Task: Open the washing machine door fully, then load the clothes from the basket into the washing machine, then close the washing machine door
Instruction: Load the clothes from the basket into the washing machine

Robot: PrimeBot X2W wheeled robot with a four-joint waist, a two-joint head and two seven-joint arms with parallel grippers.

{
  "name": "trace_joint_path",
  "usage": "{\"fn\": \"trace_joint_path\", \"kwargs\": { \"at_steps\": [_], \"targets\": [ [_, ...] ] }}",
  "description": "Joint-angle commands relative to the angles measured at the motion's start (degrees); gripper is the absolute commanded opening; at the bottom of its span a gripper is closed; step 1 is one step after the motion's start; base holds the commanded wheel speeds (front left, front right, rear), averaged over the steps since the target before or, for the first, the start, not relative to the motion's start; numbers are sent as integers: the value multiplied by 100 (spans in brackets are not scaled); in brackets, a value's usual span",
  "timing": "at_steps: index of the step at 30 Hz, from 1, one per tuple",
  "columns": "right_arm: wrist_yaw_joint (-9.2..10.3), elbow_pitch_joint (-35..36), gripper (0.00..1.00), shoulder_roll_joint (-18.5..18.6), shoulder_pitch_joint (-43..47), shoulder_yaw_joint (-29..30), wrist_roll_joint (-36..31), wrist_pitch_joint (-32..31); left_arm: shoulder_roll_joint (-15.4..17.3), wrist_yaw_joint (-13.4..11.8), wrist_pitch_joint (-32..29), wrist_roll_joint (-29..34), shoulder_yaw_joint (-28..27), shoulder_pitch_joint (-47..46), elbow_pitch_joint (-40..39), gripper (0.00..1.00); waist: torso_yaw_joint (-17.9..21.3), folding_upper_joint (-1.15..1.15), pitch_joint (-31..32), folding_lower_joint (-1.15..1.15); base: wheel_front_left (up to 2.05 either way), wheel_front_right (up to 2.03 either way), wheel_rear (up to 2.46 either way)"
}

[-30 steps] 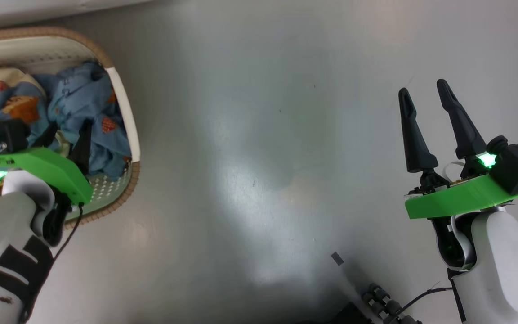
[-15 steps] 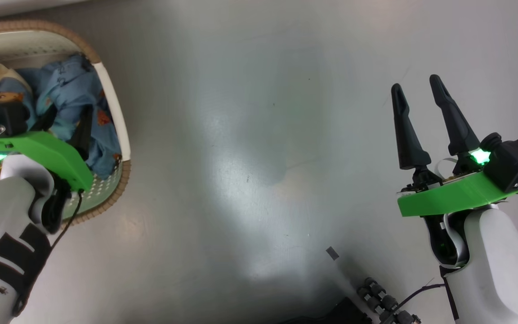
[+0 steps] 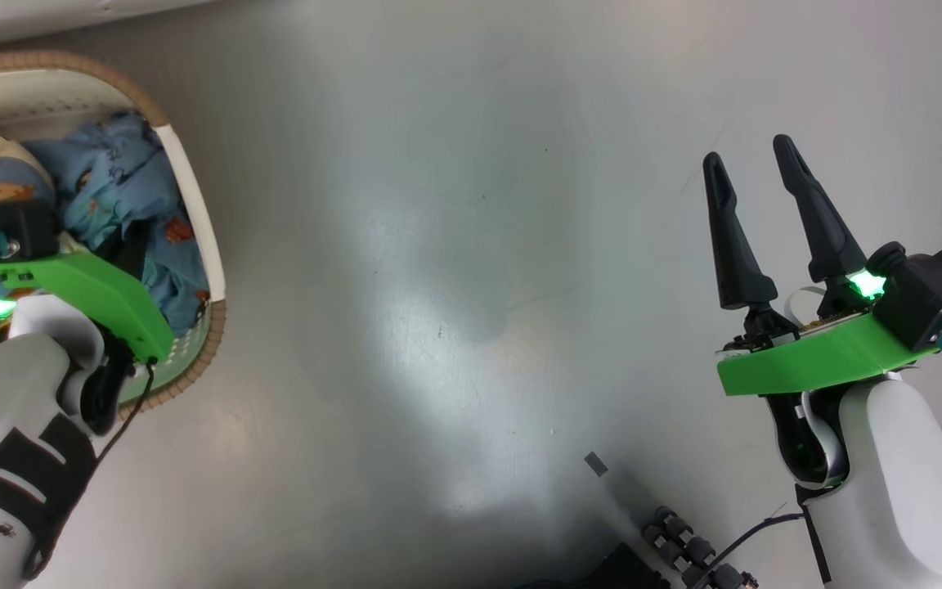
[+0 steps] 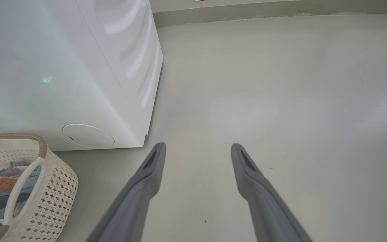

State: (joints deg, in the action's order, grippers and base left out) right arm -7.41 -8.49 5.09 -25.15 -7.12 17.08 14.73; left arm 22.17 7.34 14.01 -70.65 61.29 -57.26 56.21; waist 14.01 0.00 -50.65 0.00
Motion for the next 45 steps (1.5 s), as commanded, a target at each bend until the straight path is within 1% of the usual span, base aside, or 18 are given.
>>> {"fn": "trace_joint_path", "kwargs": {
  "at_steps": [1,9,13,16,20,28,29,30,38,45],
  "targets": [
    [-8,132,100,7,225,-59,-80,27,195,14,-24,-153,2,-35,-80,0,-30,0,53,0,0,0,0],
    [-8,81,100,54,284,-57,-89,27,127,14,57,-458,129,85,-75,0,-174,0,375,0,0,0,0],
    [-8,1,100,86,322,-46,-55,27,84,14,93,-529,-53,256,-159,0,-270,0,661,0,0,0,0],
    [-8,-68,100,124,357,-26,-27,27,71,14,96,-359,-493,428,-308,0,-363,0,895,0,0,0,0],
    [-8,-164,100,183,436,-22,7,27,12,14,97,33,-1208,815,-522,0,-482,0,1234,0,0,0,0],
    [-8,-365,100,321,721,-12,85,27,-197,14,98,992,-2609,1761,-1000,0,-708,0,1972,0,0,0,0],
    [-8,-394,100,355,789,-13,105,27,-249,14,98,1212,-2918,1986,-1136,0,-746,0,2131,0,0,0,0],
    [-8,-411,100,371,818,-16,115,27,-278,14,98,1314,-3064,2091,-1202,0,-761,0,2204,0,0,0,0],
    [-8,-512,100,471,1035,-3,179,27,-496,14,98,2014,-3984,2712,-1749,0,-893,0,2704,0,0,0,0],
    [-8,-582,100,493,1257,30,227,27,-586,14,98,2661,-4657,3231,-2339,0,-948,0,3104,0,0,0,0]
  ]
}}
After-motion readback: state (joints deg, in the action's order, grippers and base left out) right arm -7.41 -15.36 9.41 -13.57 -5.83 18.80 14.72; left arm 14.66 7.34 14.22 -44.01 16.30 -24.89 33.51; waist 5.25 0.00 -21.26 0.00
